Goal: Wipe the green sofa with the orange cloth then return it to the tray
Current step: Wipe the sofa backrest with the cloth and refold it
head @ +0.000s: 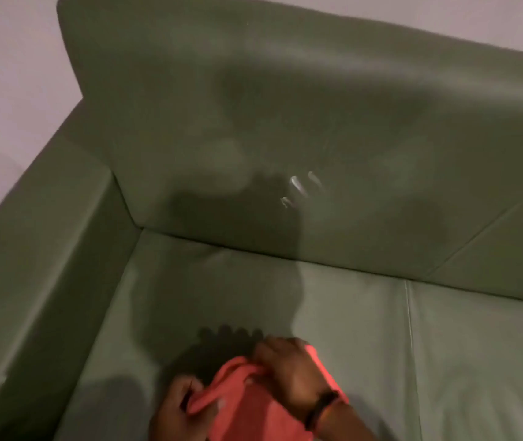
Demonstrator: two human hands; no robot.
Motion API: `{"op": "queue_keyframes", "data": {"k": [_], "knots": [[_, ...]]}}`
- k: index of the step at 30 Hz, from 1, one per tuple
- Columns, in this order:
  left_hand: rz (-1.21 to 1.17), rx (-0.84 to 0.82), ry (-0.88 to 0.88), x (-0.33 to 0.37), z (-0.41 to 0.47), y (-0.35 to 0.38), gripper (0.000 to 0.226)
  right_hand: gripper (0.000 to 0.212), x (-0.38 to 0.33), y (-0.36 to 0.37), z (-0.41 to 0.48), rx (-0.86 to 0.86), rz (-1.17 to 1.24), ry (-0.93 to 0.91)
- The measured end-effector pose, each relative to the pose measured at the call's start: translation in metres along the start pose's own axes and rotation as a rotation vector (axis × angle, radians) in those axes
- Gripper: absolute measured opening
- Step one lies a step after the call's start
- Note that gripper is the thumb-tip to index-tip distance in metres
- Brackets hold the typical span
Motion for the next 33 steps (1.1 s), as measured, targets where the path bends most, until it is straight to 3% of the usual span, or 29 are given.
{"op": "queue_keyframes", "data": {"k": [1,3,5,7,9,10,12,14,15,17,19,21,25,30,33], "knots": [[-0.061,0.06,0.067,0.029,-0.002,-0.003,0.029,0.024,0.005,-0.029,-0.006,0.128,0.103,0.015],[-0.079,-0.005,0.288,0.119,-0.001,0.003,0.044,0.021,0.009,-0.099,-0.009,0.402,0.161,0.042],[-0.14,-0.051,0.517,0.205,0.014,0.006,0.048,0.015,0.012,-0.171,-0.006,0.71,0.066,0.056],[-0.148,-0.022,0.694,0.278,0.034,0.008,0.048,0.012,0.008,-0.226,-0.003,1.132,-0.089,0.161],[-0.167,0.039,0.786,0.336,0.053,0.007,0.049,0.027,-0.011,-0.233,0.004,1.447,-0.184,0.204],[-0.168,0.064,0.797,0.356,0.062,0.007,0.049,0.036,-0.021,-0.223,0.019,1.43,-0.232,0.173],[-0.102,0.089,0.843,0.375,0.075,0.008,0.045,0.047,-0.023,-0.188,0.059,1.189,-0.284,0.199],[0.031,0.103,1.008,0.374,0.073,0.003,0.039,0.055,0.0,-0.167,0.089,0.98,-0.294,0.277],[0.125,0.117,1.124,0.369,0.069,0.0,0.048,0.059,0.016,-0.167,0.097,0.95,-0.294,0.317],[0.466,0.212,1.323,0.353,0.071,-0.004,0.095,0.063,0.036,-0.171,0.105,1.009,-0.298,0.321],[0.893,0.331,1.347,0.338,0.085,-0.003,0.136,0.063,0.042,-0.17,0.111,1.108,-0.327,0.286],[1.137,0.346,1.292,0.325,0.105,-0.001,0.154,0.064,0.037,-0.162,0.121,1.135,-0.381,0.292],[1.221,0.372,1.265,0.319,0.126,0.003,0.163,0.067,0.053,-0.165,0.115,1.049,-0.347,0.243],[1.223,0.43,1.284,0.32,0.123,0.005,0.164,0.089,0.082,-0.208,0.079,1.283,-0.421,0.475],[1.124,0.375,1.304,0.32,0.121,0.004,0.159,0.099,0.068,-0.191,0.105,1.172,-0.386,0.503]]}}
Point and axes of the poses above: each hand's wrist, its own z-axis towards the middle knuckle, its own y-axis out of the palm, x = y × z, the point moved 6 cm from there along z, towards the middle knuckle, and after that the axes turned 2 degrees about z, right-handed, at the moved point
